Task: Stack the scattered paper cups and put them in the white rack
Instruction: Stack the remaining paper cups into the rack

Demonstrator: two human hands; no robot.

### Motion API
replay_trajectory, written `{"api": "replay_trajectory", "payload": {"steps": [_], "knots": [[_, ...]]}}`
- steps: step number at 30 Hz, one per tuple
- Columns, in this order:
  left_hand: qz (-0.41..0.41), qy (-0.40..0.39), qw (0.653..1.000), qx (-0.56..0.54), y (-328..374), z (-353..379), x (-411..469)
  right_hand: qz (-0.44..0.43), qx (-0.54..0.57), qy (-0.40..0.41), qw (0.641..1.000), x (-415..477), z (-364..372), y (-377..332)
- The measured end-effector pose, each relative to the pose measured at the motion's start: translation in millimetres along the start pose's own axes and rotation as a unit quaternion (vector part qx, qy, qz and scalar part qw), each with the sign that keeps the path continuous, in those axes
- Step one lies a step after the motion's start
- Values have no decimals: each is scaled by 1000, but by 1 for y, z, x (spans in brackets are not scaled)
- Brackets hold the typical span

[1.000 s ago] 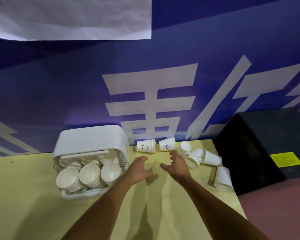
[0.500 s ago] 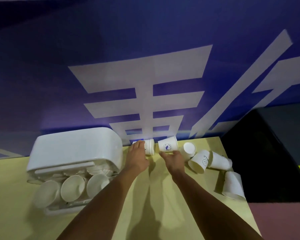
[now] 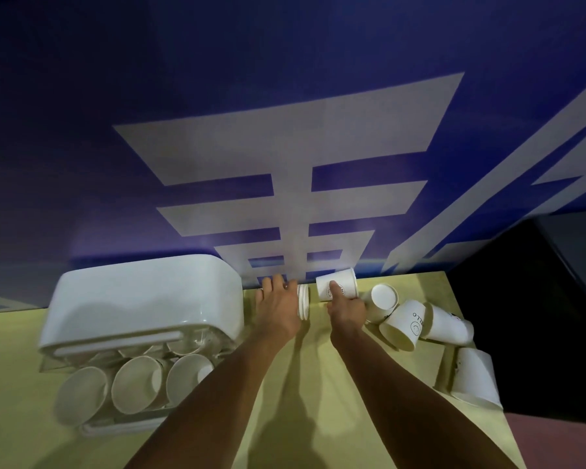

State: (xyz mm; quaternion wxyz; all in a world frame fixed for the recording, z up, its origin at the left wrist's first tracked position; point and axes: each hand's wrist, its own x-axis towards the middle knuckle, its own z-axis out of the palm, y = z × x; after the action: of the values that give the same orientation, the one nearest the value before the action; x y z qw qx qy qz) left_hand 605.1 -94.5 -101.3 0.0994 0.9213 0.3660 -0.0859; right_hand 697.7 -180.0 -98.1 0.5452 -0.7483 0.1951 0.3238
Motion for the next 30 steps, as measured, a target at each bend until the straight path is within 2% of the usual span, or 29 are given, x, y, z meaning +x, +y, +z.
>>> {"api": "replay_trajectory", "payload": {"steps": [4,8,13,20,30], "knots": [[12,-11,1000,-7,-1,3,-1,40,39,-41,998,4,3,-4],[20,-20,999,-24,-3,4,-5,75,61,-5,995,3,11,-5],[23,-40,999,-18,-2,4,-11,92,111,-3,990,3,11,0],[27,-39,998,-36,1,2,-32,55,90,-33,994,-14,-4,7],[45,-75,991,-105,-1,-15,-90,-70,86,-87,990,-57,-43,15]]}}
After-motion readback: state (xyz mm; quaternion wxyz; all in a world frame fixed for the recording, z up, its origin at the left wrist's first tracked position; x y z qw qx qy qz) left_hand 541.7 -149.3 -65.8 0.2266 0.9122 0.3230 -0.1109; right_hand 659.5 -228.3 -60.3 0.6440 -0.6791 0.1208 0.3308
